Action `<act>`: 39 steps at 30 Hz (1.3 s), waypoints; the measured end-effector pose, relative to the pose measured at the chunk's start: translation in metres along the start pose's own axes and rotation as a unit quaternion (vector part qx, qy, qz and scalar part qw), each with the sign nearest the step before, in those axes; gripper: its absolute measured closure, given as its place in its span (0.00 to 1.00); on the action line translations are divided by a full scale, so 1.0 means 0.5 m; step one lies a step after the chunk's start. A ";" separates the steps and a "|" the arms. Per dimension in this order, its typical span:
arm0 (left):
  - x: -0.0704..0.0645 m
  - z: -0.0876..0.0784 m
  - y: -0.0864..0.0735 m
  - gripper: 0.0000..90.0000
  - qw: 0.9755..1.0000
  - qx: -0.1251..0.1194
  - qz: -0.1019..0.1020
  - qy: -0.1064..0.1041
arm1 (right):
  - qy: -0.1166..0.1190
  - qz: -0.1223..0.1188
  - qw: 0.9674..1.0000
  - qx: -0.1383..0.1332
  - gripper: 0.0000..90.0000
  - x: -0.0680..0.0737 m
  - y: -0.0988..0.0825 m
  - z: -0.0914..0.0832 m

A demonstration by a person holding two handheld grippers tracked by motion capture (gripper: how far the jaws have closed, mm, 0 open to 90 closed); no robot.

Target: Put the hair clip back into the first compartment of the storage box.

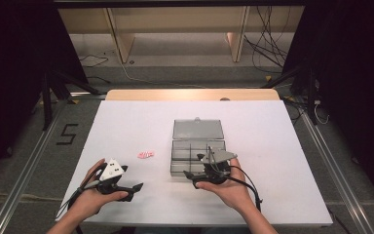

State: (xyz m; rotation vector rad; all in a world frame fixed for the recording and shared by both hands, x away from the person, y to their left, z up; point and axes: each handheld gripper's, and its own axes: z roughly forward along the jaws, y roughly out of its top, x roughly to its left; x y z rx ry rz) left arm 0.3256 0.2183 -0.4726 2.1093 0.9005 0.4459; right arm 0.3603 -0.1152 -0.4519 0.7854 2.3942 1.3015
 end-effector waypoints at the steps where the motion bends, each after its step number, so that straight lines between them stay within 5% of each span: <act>1: -0.001 0.000 0.000 0.18 1.000 -0.001 0.000 0.000 | 0.002 -0.001 1.000 0.002 0.30 0.001 0.004 0.006; 18: -0.002 0.002 0.001 0.18 1.000 0.001 0.005 -0.002 | 0.020 -0.023 0.999 0.029 0.33 0.033 0.103 0.129; 24: 0.000 0.002 0.000 0.18 1.000 0.000 0.002 -0.002 | 0.020 -0.031 0.998 0.059 0.34 0.040 0.133 0.190; 39: 0.000 0.001 -0.002 0.18 1.000 0.002 0.005 -0.005 | 0.031 -0.070 0.983 0.169 0.37 0.039 0.190 0.333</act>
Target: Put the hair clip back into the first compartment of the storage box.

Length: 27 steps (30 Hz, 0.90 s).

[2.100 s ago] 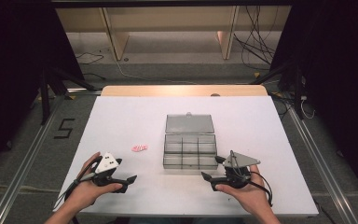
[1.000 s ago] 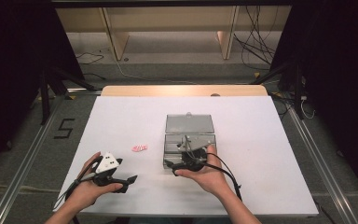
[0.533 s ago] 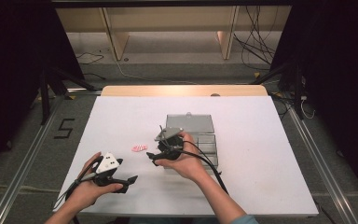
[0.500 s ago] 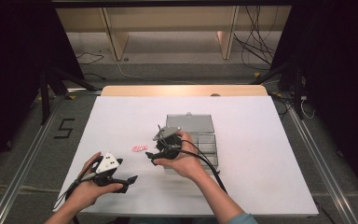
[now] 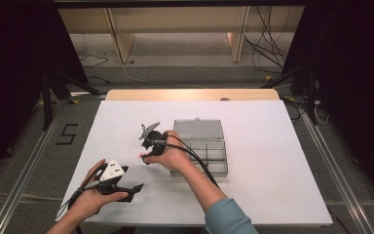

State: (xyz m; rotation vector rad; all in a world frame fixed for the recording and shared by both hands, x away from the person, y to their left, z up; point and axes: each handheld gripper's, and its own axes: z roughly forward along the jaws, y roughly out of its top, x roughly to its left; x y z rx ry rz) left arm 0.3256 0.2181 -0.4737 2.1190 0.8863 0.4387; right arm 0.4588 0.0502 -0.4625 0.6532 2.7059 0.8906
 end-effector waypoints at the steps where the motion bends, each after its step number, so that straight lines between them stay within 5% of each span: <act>1: 0.000 0.000 0.000 0.18 1.000 0.000 0.000 0.000 | -0.001 0.002 1.000 0.006 0.37 -0.001 0.004 0.007; 14: 0.001 0.000 -0.001 0.18 1.000 0.000 0.000 -0.001 | 0.011 0.009 0.998 0.065 0.45 -0.004 0.028 0.067; 21: 0.000 0.001 0.000 0.18 1.000 0.001 0.001 -0.001 | 0.019 0.013 0.997 0.069 0.51 -0.006 0.030 0.069; 27: -0.001 0.001 0.000 0.18 1.000 0.001 0.002 0.000 | 0.023 0.014 0.997 0.071 0.67 0.001 0.031 0.066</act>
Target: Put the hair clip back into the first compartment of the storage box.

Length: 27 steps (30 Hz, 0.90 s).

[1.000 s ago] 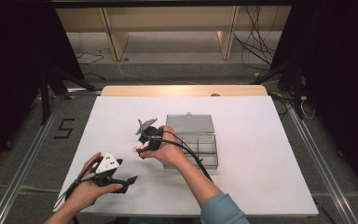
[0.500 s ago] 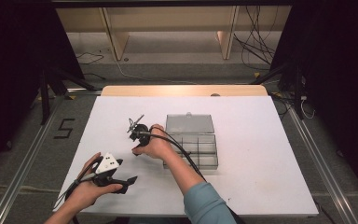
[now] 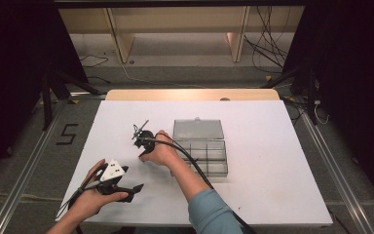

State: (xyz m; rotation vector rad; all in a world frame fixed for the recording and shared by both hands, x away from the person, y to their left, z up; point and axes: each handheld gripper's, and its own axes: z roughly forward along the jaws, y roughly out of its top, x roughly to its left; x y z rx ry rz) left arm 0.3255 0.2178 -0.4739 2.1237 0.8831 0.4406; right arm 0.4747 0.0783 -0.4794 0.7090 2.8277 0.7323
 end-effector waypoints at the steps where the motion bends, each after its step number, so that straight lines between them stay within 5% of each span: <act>1: 0.000 0.000 0.000 0.18 1.000 0.000 0.000 0.000 | 0.001 -0.001 1.000 0.000 0.69 0.001 0.000 -0.001; 12: 0.000 0.001 0.000 0.18 1.000 0.000 0.004 0.002 | 0.005 -0.002 1.000 0.006 0.88 0.002 0.000 -0.013; 18: -0.001 0.000 0.000 0.18 1.000 0.000 0.005 0.002 | 0.008 -0.006 1.000 0.006 0.93 0.001 -0.001 -0.019; 21: -0.001 0.001 0.000 0.18 1.000 0.000 0.004 0.002 | 0.034 0.005 0.999 0.002 0.96 0.003 0.000 -0.021; 27: 0.000 0.000 0.000 0.18 1.000 0.000 0.005 0.003 | 0.028 -0.001 1.000 -0.001 0.97 0.007 0.001 -0.021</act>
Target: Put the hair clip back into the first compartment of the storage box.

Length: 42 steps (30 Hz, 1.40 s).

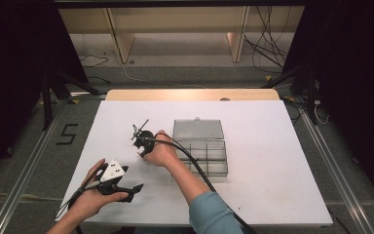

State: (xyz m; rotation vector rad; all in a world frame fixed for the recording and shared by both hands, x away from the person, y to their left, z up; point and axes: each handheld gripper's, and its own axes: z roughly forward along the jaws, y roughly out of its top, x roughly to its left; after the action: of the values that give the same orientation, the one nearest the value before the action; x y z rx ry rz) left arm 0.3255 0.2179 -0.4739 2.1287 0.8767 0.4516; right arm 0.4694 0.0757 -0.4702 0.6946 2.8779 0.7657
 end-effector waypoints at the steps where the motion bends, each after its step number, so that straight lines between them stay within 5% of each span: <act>1: 0.000 0.000 0.000 0.18 1.000 0.000 -0.001 0.000 | -0.002 -0.002 1.000 -0.001 0.97 0.000 0.000 -0.001; 42: 0.001 0.000 0.000 0.19 1.000 0.000 0.001 0.004 | 0.004 0.016 0.999 -0.034 0.97 -0.002 -0.011 -0.063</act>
State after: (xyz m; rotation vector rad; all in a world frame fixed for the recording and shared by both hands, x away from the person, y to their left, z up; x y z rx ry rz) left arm 0.3257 0.2181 -0.4737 2.1300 0.8800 0.4610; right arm 0.4619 0.0570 -0.4455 0.7317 2.8395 0.8663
